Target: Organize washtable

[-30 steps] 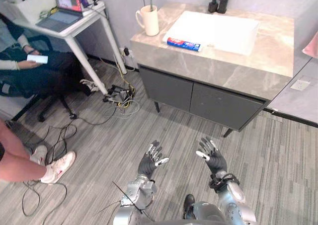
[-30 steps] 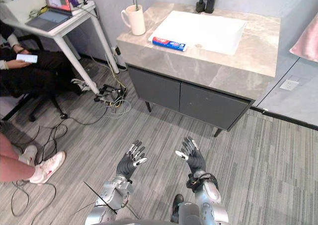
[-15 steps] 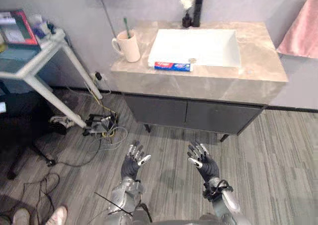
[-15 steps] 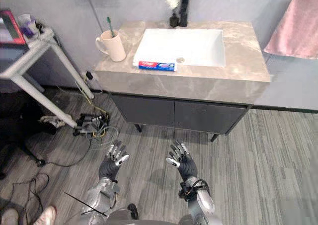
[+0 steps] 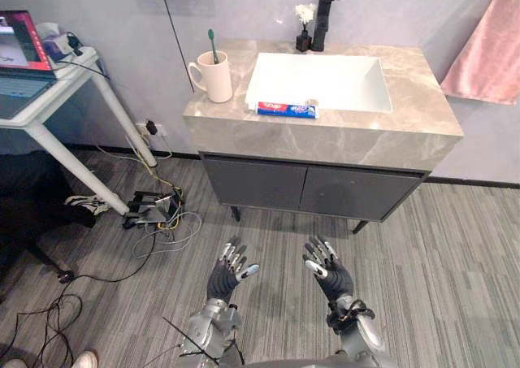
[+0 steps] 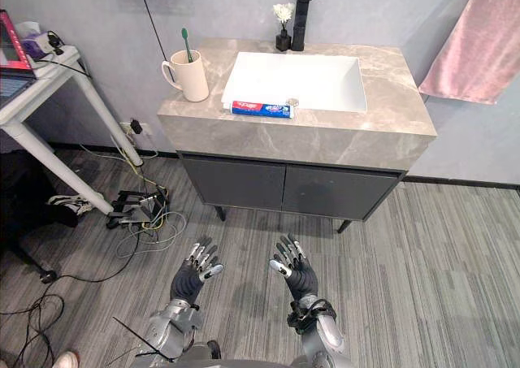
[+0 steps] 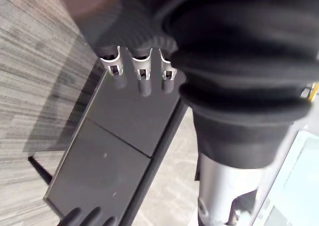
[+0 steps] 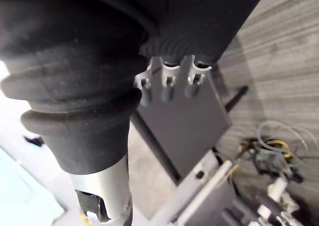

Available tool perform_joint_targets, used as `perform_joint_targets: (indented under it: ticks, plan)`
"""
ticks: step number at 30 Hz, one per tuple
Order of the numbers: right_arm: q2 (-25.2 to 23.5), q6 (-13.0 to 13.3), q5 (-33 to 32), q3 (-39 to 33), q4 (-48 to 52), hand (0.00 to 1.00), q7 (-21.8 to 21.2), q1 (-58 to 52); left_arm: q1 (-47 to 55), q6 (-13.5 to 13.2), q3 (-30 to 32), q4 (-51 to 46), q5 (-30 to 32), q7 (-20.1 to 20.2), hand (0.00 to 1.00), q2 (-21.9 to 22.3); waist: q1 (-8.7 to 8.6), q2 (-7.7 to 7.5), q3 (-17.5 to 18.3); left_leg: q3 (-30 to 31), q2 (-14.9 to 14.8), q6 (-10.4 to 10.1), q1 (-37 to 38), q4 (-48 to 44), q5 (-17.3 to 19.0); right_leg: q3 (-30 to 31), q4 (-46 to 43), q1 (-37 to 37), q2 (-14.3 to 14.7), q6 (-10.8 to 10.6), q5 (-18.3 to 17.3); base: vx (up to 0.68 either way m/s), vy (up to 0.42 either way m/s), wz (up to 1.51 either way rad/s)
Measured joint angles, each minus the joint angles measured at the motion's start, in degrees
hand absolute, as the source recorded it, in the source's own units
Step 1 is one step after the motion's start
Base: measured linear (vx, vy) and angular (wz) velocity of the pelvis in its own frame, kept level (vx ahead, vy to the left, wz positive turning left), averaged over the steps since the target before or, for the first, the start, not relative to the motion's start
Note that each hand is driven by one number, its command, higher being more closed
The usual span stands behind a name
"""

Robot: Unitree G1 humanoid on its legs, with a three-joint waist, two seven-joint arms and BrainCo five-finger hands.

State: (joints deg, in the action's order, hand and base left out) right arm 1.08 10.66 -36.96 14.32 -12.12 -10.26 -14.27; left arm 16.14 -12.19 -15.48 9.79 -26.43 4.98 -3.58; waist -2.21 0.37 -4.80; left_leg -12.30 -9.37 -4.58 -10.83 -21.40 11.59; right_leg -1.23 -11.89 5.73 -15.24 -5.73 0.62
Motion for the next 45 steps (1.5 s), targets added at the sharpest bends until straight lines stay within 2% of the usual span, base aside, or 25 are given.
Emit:
perform_joint_targets:
  ticks: [1,2,3,4,5,7,8,10,11,12,15,19,22,25,26,32,36,38,39,40,41,42,43,44,45]
  plan:
    - [-0.06,0.0,-0.32,0.42,-0.08,0.0,-0.02,0.3,-0.05,0.0,0.24,0.06,0.0,-0.03,0.0,-0.13,-0.05,0.18,-0.02,-2.15,-0.23,0.57,1.77,2.37,-0.61,-1.93,-3.78,2.98,0.22,3.67,2.52,-0.01,0.223,-0.73]
    - [0.05,0.01,-0.49,0.74,-0.13,0.0,0.01,0.16,0.05,-0.01,0.38,0.12,-0.01,-0.12,0.0,-0.09,-0.22,0.2,-0.05,-3.46,-0.1,1.32,3.9,4.4,-1.26,-3.86,-5.23,3.7,0.12,5.63,4.13,0.0,0.227,-0.74]
    - [0.45,0.01,-0.51,1.04,-0.41,0.0,0.03,0.04,0.08,-0.01,0.42,0.13,-0.01,-0.14,0.0,-0.03,-0.21,0.62,-0.32,-4.47,-0.08,1.48,5.34,5.54,-1.38,-4.5,-6.3,3.97,0.21,5.42,3.95,0.02,0.133,-0.58]
    - [0.52,0.0,-0.45,1.79,-0.74,0.0,0.1,-0.42,0.33,0.0,0.73,0.24,-0.03,-0.14,0.0,-0.57,-0.55,0.2,-0.16,-5.59,-0.15,1.73,7.44,6.96,-1.53,-5.2,-9.2,4.54,1.4,2.74,1.16,0.03,0.111,-0.35]
    - [0.52,-0.02,-0.14,2.58,-0.73,0.0,0.05,-1.13,0.39,0.01,1.5,0.34,-0.02,-0.14,0.0,-1.05,-0.79,-0.75,0.39,-6.04,0.56,1.96,8.16,7.62,-1.67,-7.51,-9.93,4.37,2.71,2.95,-1.23,0.06,0.101,-0.28]
    - [0.48,-0.36,0.08,2.54,-1.4,0.0,-0.04,-0.93,0.55,0.03,2.7,0.31,0.01,-0.14,0.0,-1.17,-0.13,-1.06,0.58,-7.02,1.58,2.36,8.15,7.81,-1.92,-9.83,-6.89,3.35,2.6,3.06,-1.55,0.07,0.075,-0.17]
    - [0.6,-0.52,0.55,2.34,-2.36,0.0,-0.03,-0.8,0.75,0.35,3.22,0.39,0.03,-0.19,0.0,-1.13,-0.09,-1.15,0.67,-6.89,2.02,3.0,8.14,8.82,-2.45,-10.45,-2.86,1.78,2.87,2.95,-1.62,0.05,0.036,-0.07]
    - [1.03,-1.11,0.63,2.09,-2.99,0.0,0.03,-0.78,0.75,0.68,3.98,0.59,0.05,-0.18,0.0,-1.08,0.19,-1.9,1.13,-6.9,2.42,2.91,8.29,9.91,-3.04,-11.37,3.94,-1.45,3.39,2.99,-1.56,0.05,-0.042,0.04]
    - [1.31,-1.14,0.63,2.09,-3.01,0.0,0.02,-0.71,0.73,0.68,4.49,0.67,0.11,-0.16,0.0,-1.07,0.26,-1.79,1.13,-6.97,2.44,2.76,8.29,10.13,-3.14,-11.29,5.95,-2.29,3.61,2.88,-1.47,0.05,-0.095,-0.04]
    - [2.04,-1.14,0.61,2.01,-3.37,0.0,0.04,-0.26,0.77,0.68,5.03,0.9,0.11,-0.19,0.0,-0.93,0.37,-1.25,1.3,-7.13,2.22,2.39,8.39,11.0,-3.83,-11.2,8.63,-3.52,4.2,1.54,-0.03,0.04,-0.076,-0.11]
    - [3.41,-1.14,0.84,1.88,-4.08,0.0,0.1,0.09,1.46,0.67,5.04,0.99,0.09,0.21,0.0,-0.68,0.82,0.08,1.9,-7.01,1.06,0.62,10.39,14.65,-5.55,-10.77,11.47,-4.64,6.28,1.77,1.27,0.03,-0.115,-0.19]
    - [4.31,-1.17,1.83,0.44,-4.58,0.0,0.25,0.51,1.58,0.72,4.63,2.12,0.09,1.29,0.0,0.54,1.59,0.28,2.09,-6.49,-0.15,-0.21,12.54,16.19,-6.15,-9.24,11.53,-5.53,7.92,1.72,1.3,-0.01,-0.082,-0.16]
    - [4.93,-1.17,1.74,-0.31,-4.58,0.0,0.34,1.22,0.7,0.75,4.65,3.28,0.0,1.22,0.0,0.56,1.55,0.19,2.13,-1.73,0.11,-0.21,10.48,14.42,-6.15,-9.06,11.55,-4.49,7.71,0.99,1.96,-0.06,-0.027,0.01]
    - [4.97,-1.19,1.8,-0.32,-4.58,0.0,0.2,1.29,0.74,0.75,4.52,3.28,0.02,1.31,0.0,0.09,1.61,0.18,2.13,-1.13,0.34,-0.2,10.29,14.65,-6.14,-8.54,12.31,-4.33,7.73,1.17,2.9,-0.07,0.009,-0.03]
    - [2.77,-1.2,2.81,-1.42,-6.87,0.0,1.53,1.36,1.32,1.15,4.4,4.55,0.17,1.24,0.0,-1.14,3.01,-1.74,4.01,0.76,2.03,0.1,10.39,17.73,-7.1,-5.25,17.4,-3.57,8.28,1.53,6.94,-0.04,0.008,-0.04]
    - [2.57,-1.21,2.84,-2.91,-6.87,0.0,1.56,1.14,1.34,1.16,5.18,4.54,0.16,1.2,0.0,-1.01,3.02,-1.7,4.05,1.36,2.29,0.34,10.38,18.52,-7.63,-6.36,17.41,-3.64,8.06,1.53,6.94,0.0,0.0,0.05]
    - [1.42,-1.2,3.36,-9.66,-6.87,0.0,2.76,0.05,1.47,1.16,11.15,4.53,0.06,-0.17,0.0,0.09,3.15,-1.72,4.04,3.02,2.48,0.34,10.37,19.32,-8.35,-8.63,17.4,-4.37,7.8,1.5,6.92,-0.02,-0.009,0.24]
    - [1.01,-1.16,3.7,-14.43,-6.83,0.0,3.9,-1.22,1.47,1.13,14.89,4.24,-0.15,-1.49,0.0,1.2,3.18,-1.66,3.78,4.45,2.23,0.33,8.73,15.98,-6.87,-10.85,15.94,-4.94,7.38,0.06,5.33,-0.03,-0.003,0.42]
    - [0.9,-1.16,3.84,-16.45,-6.74,0.0,4.35,-1.5,1.3,1.1,16.46,4.15,-0.59,-1.8,0.0,2.26,3.18,-0.98,2.51,4.85,1.31,0.28,7.9,11.82,-4.83,-11.67,14.02,-5.67,7.53,0.19,3.55,-0.04,-0.004,0.39]
    - [1.04,-1.16,3.96,-17.95,-5.98,0.0,4.99,-2.38,1.84,1.02,18.45,3.51,-1.58,-2.76,0.0,3.64,3.65,-0.03,0.54,5.48,-0.57,-0.52,7.35,5.02,-2.02,-12.19,10.3,-6.74,7.83,0.0,0.32,-0.04,0.003,0.29]
    - [1.03,-1.16,4.05,-18.39,-4.87,0.0,5.35,-3.25,2.26,1.0,19.31,2.88,-2.24,-3.03,0.0,4.01,3.78,0.25,-0.18,5.93,-0.84,-1.15,5.3,-0.91,-0.9,-12.2,8.19,-6.51,7.34,-0.44,-1.27,-0.12,0.072,0.26]
    - [1.41,-1.16,4.48,-19.01,-2.61,0.0,5.7,-5.19,3.6,0.87,20.5,1.22,-3.23,-4.12,0.0,5.12,3.71,-0.17,-1.04,6.59,-1.87,-1.5,-0.05,-13.2,-1.66,-12.22,5.45,-6.68,7.01,-0.24,-3.71,-0.11,0.086,0.1]
    - [2.02,-1.1,4.88,-19.13,-1.33,0.0,6.21,-5.93,5.22,0.46,21.34,0.56,-3.96,-4.84,0.0,6.31,4.04,0.13,-1.03,7.37,-2.33,-1.62,-2.74,-18.38,-3.92,-11.53,6.48,-7.5,6.96,-0.31,-3.99,-0.05,0.093,-0.12]
    - [2.32,-1.06,5.09,-19.99,-0.87,0.0,6.62,-5.82,5.87,0.49,22.2,0.93,-4.51,-5.67,0.0,7.36,4.52,-0.44,-0.63,7.38,-2.23,-1.45,-4.6,-20.72,-5.99,-10.36,9.8,-8.6,6.86,-0.24,-4.08,0.12,0.037,-0.43]
    - [2.2,-0.86,5.08,-21.23,-0.44,0.0,6.74,-4.5,5.61,0.38,22.22,1.69,-4.62,-6.39,0.0,7.45,5.09,0.49,-1.05,7.69,-3.04,1.07,-6.51,-19.83,-2.92,-9.9,8.43,-7.5,7.3,0.34,-6.5,0.14,0.022,-0.4]
